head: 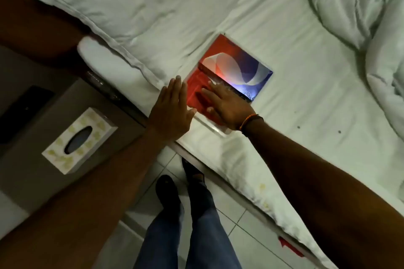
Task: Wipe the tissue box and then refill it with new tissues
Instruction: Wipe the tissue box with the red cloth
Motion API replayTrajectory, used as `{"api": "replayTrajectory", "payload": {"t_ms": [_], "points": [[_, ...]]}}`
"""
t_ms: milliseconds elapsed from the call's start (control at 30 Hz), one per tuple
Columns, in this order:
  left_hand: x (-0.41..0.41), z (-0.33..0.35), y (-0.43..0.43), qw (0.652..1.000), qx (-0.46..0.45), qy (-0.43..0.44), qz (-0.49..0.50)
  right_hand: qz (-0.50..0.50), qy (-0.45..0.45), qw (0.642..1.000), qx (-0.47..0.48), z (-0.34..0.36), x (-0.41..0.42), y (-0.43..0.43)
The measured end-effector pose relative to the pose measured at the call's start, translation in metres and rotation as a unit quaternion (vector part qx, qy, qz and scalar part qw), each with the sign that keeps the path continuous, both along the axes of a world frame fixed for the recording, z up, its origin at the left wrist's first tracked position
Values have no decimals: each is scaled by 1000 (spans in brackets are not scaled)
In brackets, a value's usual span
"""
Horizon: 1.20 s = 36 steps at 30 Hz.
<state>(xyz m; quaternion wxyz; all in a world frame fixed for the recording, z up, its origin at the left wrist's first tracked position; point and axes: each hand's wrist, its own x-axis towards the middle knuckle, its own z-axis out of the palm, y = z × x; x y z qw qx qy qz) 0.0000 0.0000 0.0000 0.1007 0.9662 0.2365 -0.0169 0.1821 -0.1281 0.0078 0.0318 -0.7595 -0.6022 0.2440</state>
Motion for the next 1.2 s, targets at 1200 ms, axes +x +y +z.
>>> {"api": "replayTrajectory", "payload": {"t_ms": [1200], "points": [[-119,-27,37,971,-62,-17,229,-233,133,934,236,15,-64,38]]}}
